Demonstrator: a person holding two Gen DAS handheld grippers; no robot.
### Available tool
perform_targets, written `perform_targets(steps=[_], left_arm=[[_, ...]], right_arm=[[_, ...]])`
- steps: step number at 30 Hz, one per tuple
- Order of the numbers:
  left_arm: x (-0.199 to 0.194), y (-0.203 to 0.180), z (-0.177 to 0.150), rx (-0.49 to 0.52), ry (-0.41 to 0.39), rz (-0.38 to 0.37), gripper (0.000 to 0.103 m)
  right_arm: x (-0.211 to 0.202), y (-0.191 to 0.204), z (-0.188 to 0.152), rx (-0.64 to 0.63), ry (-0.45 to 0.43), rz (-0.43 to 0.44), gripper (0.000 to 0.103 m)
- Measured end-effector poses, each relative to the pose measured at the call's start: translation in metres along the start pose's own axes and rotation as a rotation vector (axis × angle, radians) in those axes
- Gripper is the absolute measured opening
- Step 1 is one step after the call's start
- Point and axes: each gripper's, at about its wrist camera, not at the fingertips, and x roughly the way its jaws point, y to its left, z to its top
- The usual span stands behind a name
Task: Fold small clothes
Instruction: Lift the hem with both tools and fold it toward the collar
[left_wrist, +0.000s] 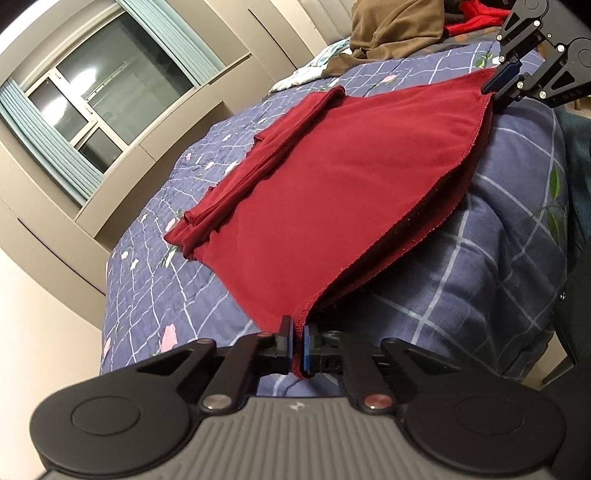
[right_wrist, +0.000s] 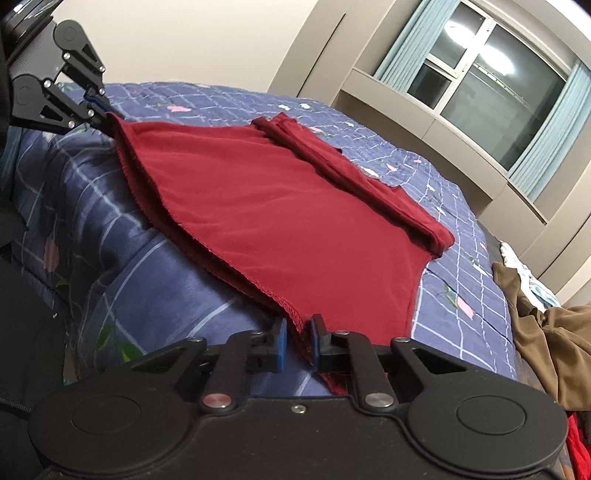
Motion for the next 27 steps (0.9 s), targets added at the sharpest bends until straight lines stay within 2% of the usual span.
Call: perform_targets(steps=[7,14,20,27], left_arm=[[0.001,0.011,0.009,0.020,-0.021,0.028,0.004],[0.003,0.035,0.028,0.066,-0.093,0.090,0.004],[0.013,0.071,0.058,0.054,-0.157,0.119,0.004],[0.043,0.125,0.100,0.029,-0.189,0.091,0.004]], right_arm=[[-0.001,-0.012,0.011,0.025,-0.030,-0.024,0.010],[0.005,-0.034,0.035,0.000,-0.089,-0.079,0.009],[0.021,-0.066,0.065,-0.085,-0.131,-0.139,0.008],[0.054,-0.116,0.109,-0.164,-0.163,-0.181,0.008]])
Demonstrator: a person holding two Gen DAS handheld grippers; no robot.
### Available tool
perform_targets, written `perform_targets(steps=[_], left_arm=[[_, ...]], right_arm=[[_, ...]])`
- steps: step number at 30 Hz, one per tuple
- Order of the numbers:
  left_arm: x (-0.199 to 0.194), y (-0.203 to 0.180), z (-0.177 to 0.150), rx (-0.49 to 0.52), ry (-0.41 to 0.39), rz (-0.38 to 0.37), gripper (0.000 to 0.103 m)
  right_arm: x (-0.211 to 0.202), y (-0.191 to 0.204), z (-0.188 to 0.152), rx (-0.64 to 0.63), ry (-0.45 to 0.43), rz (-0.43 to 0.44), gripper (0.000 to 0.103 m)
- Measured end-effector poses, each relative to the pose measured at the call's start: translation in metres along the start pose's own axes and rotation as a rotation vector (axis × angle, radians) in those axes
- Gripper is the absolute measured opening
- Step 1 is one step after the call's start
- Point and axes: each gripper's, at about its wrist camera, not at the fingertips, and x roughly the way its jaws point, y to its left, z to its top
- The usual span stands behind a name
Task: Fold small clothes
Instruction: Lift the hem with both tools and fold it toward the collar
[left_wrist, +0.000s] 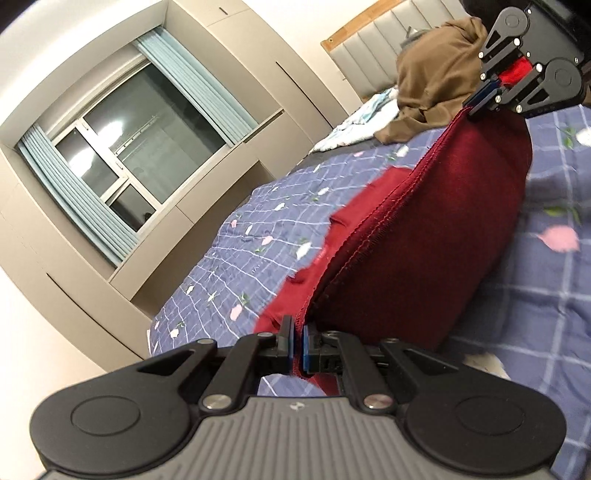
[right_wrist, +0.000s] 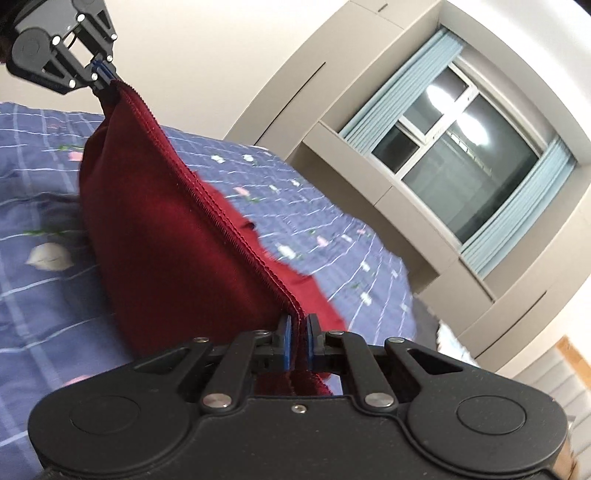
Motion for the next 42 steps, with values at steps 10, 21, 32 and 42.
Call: perform_targets(steps=[10,21,32,42], left_arm=[[0.107,0.105,0.036,-0.259,0.109,-0.028,0.004],[0.244,0.169,0.015,-0.492,0.242,-0.096,0.004],[0.307,0.153,-0.012,-0.558,0.319,-0.158,0.004],[0.332,0.150,-0.019,-0.579,0.346,-0.169,0.004]], right_arm=[[0.118,-0.063,0.052,-0.140,-0.036,-0.049,0.008],[0.269,-0.086,0.062,-0.135,0.089,0.003,0.008],[0.353,-0.071,0.038,-0.041,0.203,0.061,0.008],[0.368,-0.059,0.027,-0.017,0.229,0.066,0.008]])
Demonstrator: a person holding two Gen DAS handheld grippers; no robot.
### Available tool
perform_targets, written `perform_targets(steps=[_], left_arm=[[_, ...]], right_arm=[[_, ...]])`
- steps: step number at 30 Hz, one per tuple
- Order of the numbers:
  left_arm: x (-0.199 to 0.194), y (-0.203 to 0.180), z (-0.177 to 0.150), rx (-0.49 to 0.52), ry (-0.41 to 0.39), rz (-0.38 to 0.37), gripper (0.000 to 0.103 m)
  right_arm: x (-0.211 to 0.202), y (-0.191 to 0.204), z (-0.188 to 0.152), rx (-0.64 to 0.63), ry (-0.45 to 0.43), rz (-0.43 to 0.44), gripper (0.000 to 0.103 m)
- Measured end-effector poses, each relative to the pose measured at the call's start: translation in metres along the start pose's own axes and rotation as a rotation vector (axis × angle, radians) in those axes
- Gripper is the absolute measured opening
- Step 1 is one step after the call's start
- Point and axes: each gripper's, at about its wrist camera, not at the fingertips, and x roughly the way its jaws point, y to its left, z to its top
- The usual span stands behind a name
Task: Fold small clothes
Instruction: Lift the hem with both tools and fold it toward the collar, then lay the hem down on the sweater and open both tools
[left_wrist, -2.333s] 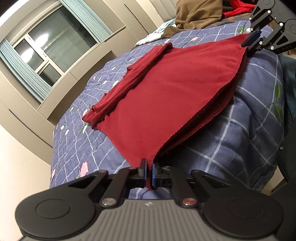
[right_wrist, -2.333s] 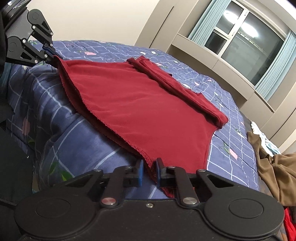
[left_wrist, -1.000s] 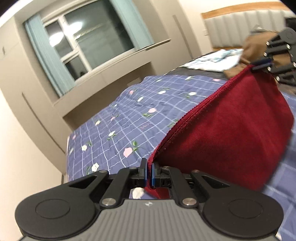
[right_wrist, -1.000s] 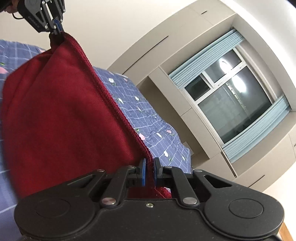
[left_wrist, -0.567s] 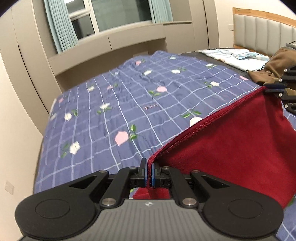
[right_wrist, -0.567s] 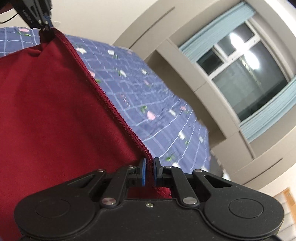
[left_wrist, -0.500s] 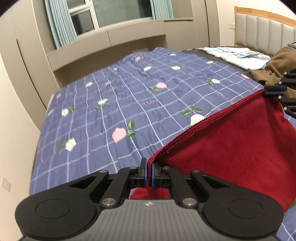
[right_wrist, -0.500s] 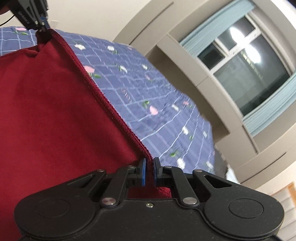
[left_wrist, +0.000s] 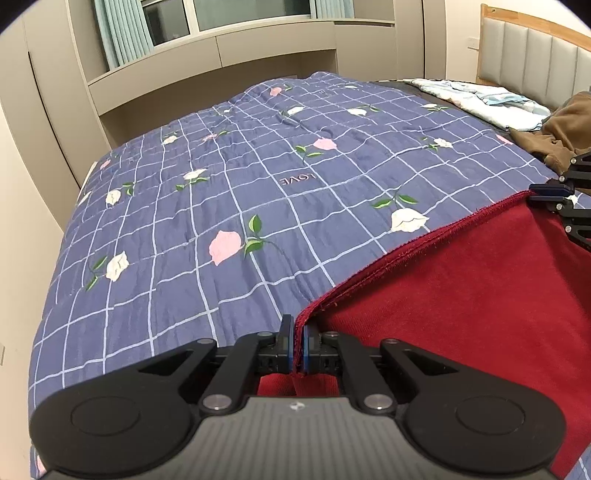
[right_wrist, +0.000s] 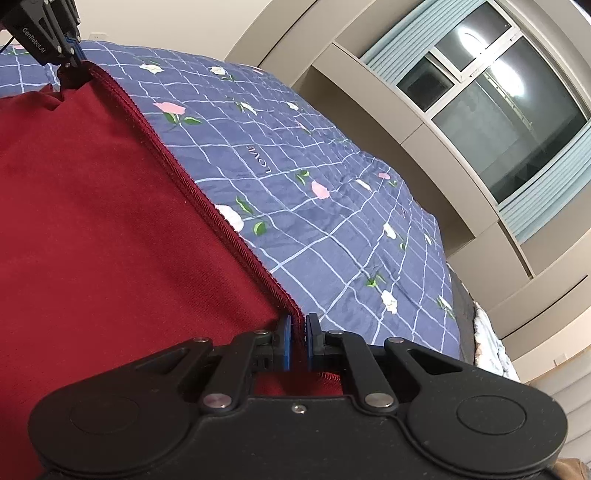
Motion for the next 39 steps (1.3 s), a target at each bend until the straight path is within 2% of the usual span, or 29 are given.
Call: perform_targets(steps=[14,19,25,27,28,29,30,32,33,34,35,37,39], left_arm=[[0.025,0.001,-0.007,-0.031,0.049,-0.002,0.004],[0.032,0.001,-0.009,-0.046,0.066,0.000,0.006],[0.037,0.003,-0.008,-0.076,0.087,-0.003,0.009],[0.037,0.005,-0.007,-0.086,0.093,0.002,0.013],[0.037,0.005,-0.006,-0.091,0.094,0.003,0.016],[0.036,0.006,-0.006,-0.094,0.095,0.009,0.019],[0.035,0.006,-0.006,-0.097,0.093,0.017,0.027],[0.033,0.009,-0.005,-0.109,0.093,0.038,0.042],[0.032,0.011,-0.005,-0.121,0.093,0.045,0.054],[0.030,0.013,-0.005,-0.136,0.093,0.047,0.065],[0.028,0.016,-0.005,-0.156,0.093,0.045,0.071],[0.021,0.020,-0.005,-0.191,0.083,0.041,0.090],[0.011,0.023,-0.005,-0.215,0.054,0.059,0.096]], right_arm=[[0.019,0.009,-0.010,0.046,0.027,0.023,0.008],[0.026,0.013,-0.015,0.062,0.037,0.025,0.012],[0.031,0.008,-0.016,0.089,0.047,-0.014,0.033],[0.033,0.003,-0.016,0.107,0.053,-0.028,0.046],[0.033,0.001,-0.017,0.114,0.057,-0.042,0.051],[0.033,-0.001,-0.017,0.120,0.062,-0.061,0.060],[0.033,-0.003,-0.018,0.125,0.068,-0.084,0.070],[0.032,-0.010,-0.020,0.146,0.083,-0.130,0.080],[0.032,-0.015,-0.022,0.163,0.094,-0.152,0.085],[0.031,-0.019,-0.024,0.181,0.105,-0.172,0.088],[0.029,-0.025,-0.026,0.204,0.113,-0.195,0.092],[0.023,-0.036,-0.031,0.257,0.121,-0.231,0.095],[0.012,-0.046,-0.035,0.311,0.113,-0.249,0.100]])
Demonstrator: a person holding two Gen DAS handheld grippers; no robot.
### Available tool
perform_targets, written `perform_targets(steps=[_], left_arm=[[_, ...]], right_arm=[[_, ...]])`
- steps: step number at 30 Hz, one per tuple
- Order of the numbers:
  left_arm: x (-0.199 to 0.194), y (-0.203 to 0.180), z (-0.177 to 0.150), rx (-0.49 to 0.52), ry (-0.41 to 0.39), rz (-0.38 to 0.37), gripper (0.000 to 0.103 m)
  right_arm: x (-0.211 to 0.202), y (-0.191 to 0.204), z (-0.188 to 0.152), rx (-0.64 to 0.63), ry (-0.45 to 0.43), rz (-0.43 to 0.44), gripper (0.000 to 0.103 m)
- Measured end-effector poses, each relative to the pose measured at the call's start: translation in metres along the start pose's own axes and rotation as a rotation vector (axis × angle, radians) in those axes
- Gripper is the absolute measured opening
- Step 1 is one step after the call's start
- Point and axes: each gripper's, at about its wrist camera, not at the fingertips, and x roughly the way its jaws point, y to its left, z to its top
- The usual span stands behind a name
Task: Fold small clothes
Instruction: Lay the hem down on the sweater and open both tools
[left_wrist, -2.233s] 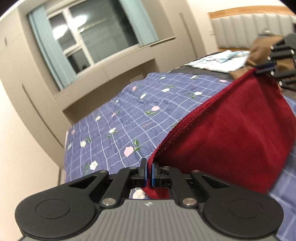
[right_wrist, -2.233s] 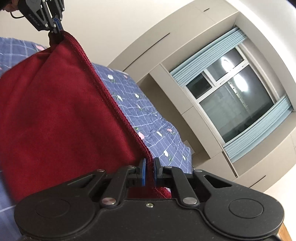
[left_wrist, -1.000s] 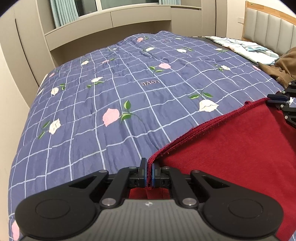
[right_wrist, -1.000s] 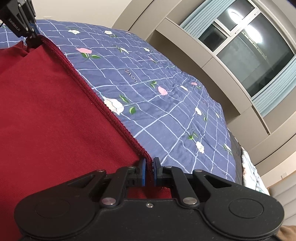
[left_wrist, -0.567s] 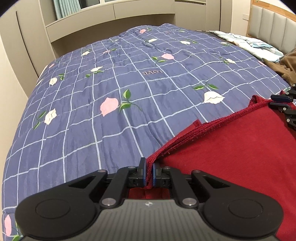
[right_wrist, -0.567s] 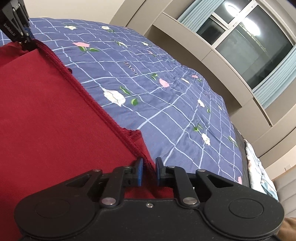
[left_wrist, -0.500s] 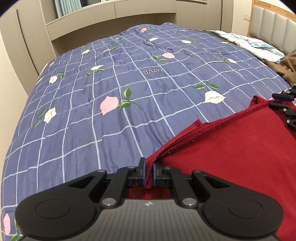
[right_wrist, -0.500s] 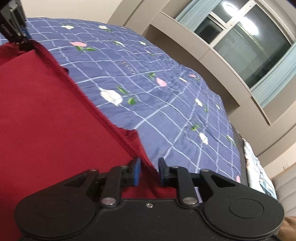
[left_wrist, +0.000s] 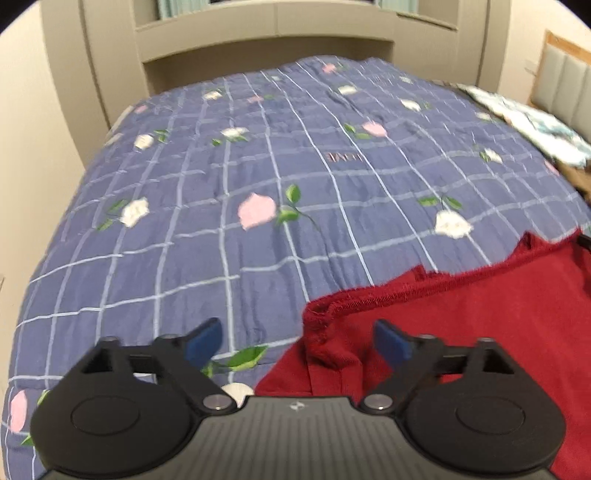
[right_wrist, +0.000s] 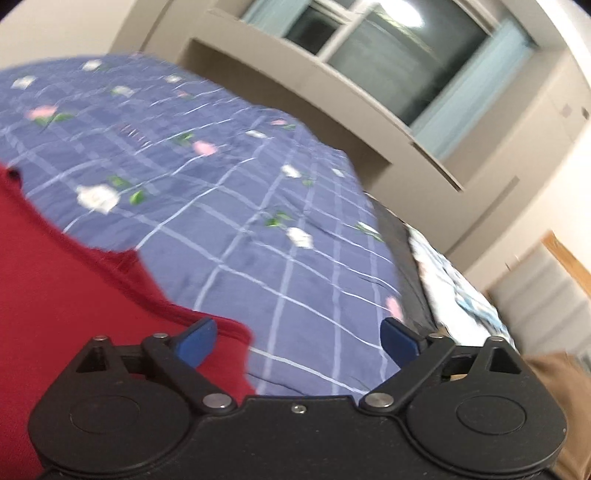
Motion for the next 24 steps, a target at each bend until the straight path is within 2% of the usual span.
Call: perform_targets(steps=[3,6,12,13,16,20,24], left_arm=[[-0.017,-0.002,-0.004,-0.016,-0.049,0.018,0.102],[-0.039,-0.012,-0.018,-0.018,-0.106,0.021,0.102],[-0.078,-0.034,-0.079,-0.002,-0.196,0.029,0.102],[-0.079,-0.036,-0.088,-0.002,-0.196,0.046,0.102],[-0.072,-0.037,-0.111,-0.024,-0.126,0.105,0.102],[-0.066,-0.027,-0.125,-0.091,-0.099,0.107,0.103],[-0.071,-0.018,-0.122,-0.175,-0.062,0.105,0.102]], right_arm=[[-0.020,-0.013,-0.004,0.057,-0.035,0.014,0.102],[-0.052,-0.011,-0.012,0.056,-0.085,0.043,0.102],[-0.110,0.015,-0.053,0.003,-0.111,0.101,0.102],[-0.116,0.021,-0.060,-0.014,-0.106,0.091,0.102],[-0.118,0.032,-0.083,-0.050,-0.051,0.053,0.102],[-0.116,0.021,-0.101,0.079,-0.013,0.055,0.102],[-0.119,0.010,-0.097,0.189,0.047,0.065,0.102]])
